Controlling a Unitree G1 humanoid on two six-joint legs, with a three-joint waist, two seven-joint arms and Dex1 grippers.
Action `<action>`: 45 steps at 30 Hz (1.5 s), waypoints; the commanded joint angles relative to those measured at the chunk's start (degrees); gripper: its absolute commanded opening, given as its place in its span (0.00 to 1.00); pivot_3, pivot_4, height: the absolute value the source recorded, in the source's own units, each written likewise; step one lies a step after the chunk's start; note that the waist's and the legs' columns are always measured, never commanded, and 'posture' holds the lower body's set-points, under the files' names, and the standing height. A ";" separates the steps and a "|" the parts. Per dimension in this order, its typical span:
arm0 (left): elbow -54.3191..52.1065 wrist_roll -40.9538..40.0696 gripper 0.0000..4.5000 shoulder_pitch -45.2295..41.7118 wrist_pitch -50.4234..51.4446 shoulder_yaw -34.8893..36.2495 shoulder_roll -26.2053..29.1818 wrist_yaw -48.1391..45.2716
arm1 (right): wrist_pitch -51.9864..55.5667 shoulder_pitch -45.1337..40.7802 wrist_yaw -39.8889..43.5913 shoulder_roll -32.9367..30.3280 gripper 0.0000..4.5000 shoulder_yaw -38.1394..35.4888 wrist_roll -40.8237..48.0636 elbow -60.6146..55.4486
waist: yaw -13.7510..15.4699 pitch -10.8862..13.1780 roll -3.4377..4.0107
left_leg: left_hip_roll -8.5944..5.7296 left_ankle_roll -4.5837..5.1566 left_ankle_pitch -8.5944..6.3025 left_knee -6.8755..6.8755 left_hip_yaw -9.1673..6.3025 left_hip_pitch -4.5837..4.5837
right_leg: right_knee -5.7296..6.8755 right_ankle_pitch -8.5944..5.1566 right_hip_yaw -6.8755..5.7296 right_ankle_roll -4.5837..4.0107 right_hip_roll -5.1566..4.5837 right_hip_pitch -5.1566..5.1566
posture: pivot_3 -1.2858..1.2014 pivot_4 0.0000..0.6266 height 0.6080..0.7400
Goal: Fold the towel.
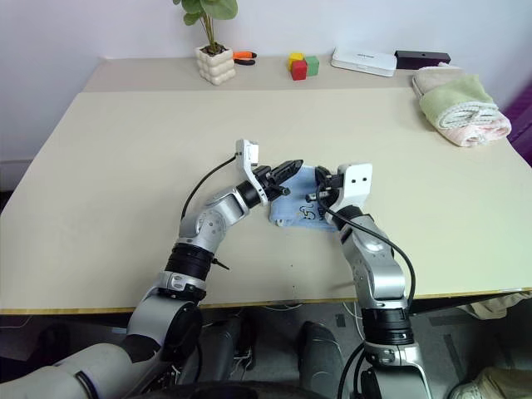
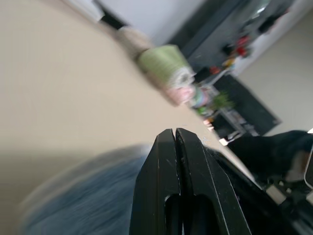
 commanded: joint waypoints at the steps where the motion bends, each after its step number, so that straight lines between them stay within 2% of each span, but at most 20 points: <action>1: 0.98 1.13 0.00 -1.60 -0.21 -0.95 -0.70 0.41 | -1.74 0.04 -1.24 0.39 0.00 -0.71 -1.66 1.12 | -0.02 0.00 0.00 | 0.00 0.00 0.00 0.00 0.00 0.00 | 0.00 0.00 0.00 0.00 0.00 0.00 | 0.52 0.24 1.00; 4: 2.16 3.15 0.00 -0.63 0.32 -2.55 0.78 -0.47 | -1.57 0.14 -3.06 0.16 0.00 -1.56 -3.07 2.43 | -0.03 -0.01 0.01 | 0.02 0.00 0.00 0.00 -0.01 0.01 | 0.01 0.00 0.00 0.00 0.00 0.00 | 0.52 0.24 1.00; 11: 3.67 3.65 0.00 -0.27 0.22 -0.60 3.02 1.41 | -1.73 0.21 -4.78 -0.62 0.00 -4.28 -3.34 4.44 | 0.01 -0.04 0.01 | 0.02 0.00 0.00 0.00 -0.01 0.03 | 0.01 0.00 0.01 -0.01 0.00 0.03 | 0.52 0.24 1.00; 14: 3.90 2.76 0.00 -0.37 0.43 0.13 3.86 0.09 | -0.97 0.32 -4.80 -0.61 0.30 -5.19 -2.99 4.59 | -0.20 -0.05 0.02 | 0.02 -0.01 0.00 0.00 -0.01 0.06 | 0.03 0.00 0.02 0.00 0.00 0.03 | 0.52 0.24 1.00; 15: 3.74 2.75 0.06 -0.37 0.18 0.34 4.04 0.17 | -1.21 0.24 -4.39 -0.57 0.41 -5.30 -2.89 4.57 | -0.29 -0.05 0.02 | 0.03 -0.01 0.00 0.00 -0.01 0.06 | 0.04 0.00 0.02 -0.01 0.00 0.03 | 0.52 0.24 1.00; 17: 2.60 2.27 0.18 -0.31 -0.06 0.84 4.32 -0.15 | -0.90 -0.06 -3.77 -0.67 0.63 -5.54 -2.64 3.96 | -0.61 -0.06 0.02 | 0.03 -0.02 0.01 0.00 -0.01 0.07 | 0.07 0.00 0.02 0.00 0.00 0.03 | 0.52 0.24 1.00; 20: 0.03 0.93 0.50 -0.56 -0.31 1.43 4.75 -1.70 | 0.99 -1.58 -2.57 -1.51 0.97 -6.91 -0.69 2.14 | -1.31 -0.06 0.02 | 0.03 -0.02 0.01 0.00 -0.02 0.07 | 0.09 0.00 0.02 0.00 0.00 0.03 | 0.52 0.24 1.00; 21: -1.50 0.01 0.62 -0.65 0.06 1.38 5.00 -3.31 | 1.97 -2.47 -2.19 -2.21 1.00 -8.05 0.48 1.48 | -1.46 -0.05 0.02 | 0.03 -0.02 0.01 0.00 -0.01 0.07 | 0.09 0.00 0.02 0.00 0.00 0.03 | 0.52 0.24 1.00; 24: -6.19 -1.90 0.97 -0.65 2.29 0.63 7.13 -7.86 | 6.33 -4.92 0.48 -6.15 1.00 -11.48 4.64 -0.34 | -1.50 -0.03 0.05 | 0.03 -0.03 0.01 0.00 0.01 0.06 | 0.13 0.00 0.05 0.00 0.00 -0.02 | 0.52 0.24 1.00; 25: -7.16 -2.11 0.99 -0.78 2.64 0.70 8.23 -8.77 | 8.02 -5.54 1.10 -8.01 1.00 -12.71 5.61 -0.60 | -1.50 -0.03 0.05 | 0.03 -0.03 0.02 0.00 0.01 0.06 | 0.15 0.00 0.05 0.00 0.00 -0.03 | 0.52 0.24 1.00; 28: -7.92 -5.56 0.99 -1.84 6.10 3.42 10.54 -10.13 | 11.90 -6.35 3.93 -12.80 1.00 -14.46 7.82 -0.81 | -1.37 -0.03 0.04 | 0.03 -0.03 0.02 0.00 0.00 0.08 | 0.30 0.00 0.05 0.00 -0.02 -0.04 | 0.52 0.24 1.00; 33: -8.42 -3.97 0.99 -1.71 4.56 1.49 18.09 -18.17 | 26.09 -8.88 7.05 -15.41 1.00 -18.49 19.75 -3.73 | -1.53 -0.03 0.05 | 0.04 -0.08 0.05 -0.01 0.00 0.12 | 0.51 -0.02 0.06 -0.01 -0.02 -0.12 | 0.52 0.24 1.00; 37: -12.85 -4.95 0.99 1.39 0.01 0.30 25.94 -32.66 | 36.76 -6.82 8.57 -15.79 1.00 -16.48 26.73 -9.56 | -1.75 -0.03 0.06 | 0.07 -0.11 0.05 -0.03 0.01 0.08 | 0.56 -0.02 0.07 -0.02 -0.02 -0.21 | 0.52 0.24 1.00; 41: -14.78 -7.06 0.99 3.59 0.04 1.47 30.88 -39.59 | 41.31 -4.98 6.98 -16.42 1.00 -13.14 25.81 -11.47 | -1.35 -0.03 0.07 | 0.07 -0.12 0.04 -0.04 0.01 0.09 | 0.54 -0.05 0.07 -0.08 -0.07 -0.20 | 0.52 0.24 1.00; 45: -16.87 -8.52 0.99 5.41 1.18 2.07 34.66 -42.86 | 40.80 -5.22 4.47 -16.29 1.00 -10.49 21.75 -8.94 | -1.33 -0.03 0.07 | 0.02 -0.12 0.04 0.01 0.01 0.07 | 0.52 -0.13 0.08 -0.23 -0.12 -0.21 | 0.52 0.24 1.00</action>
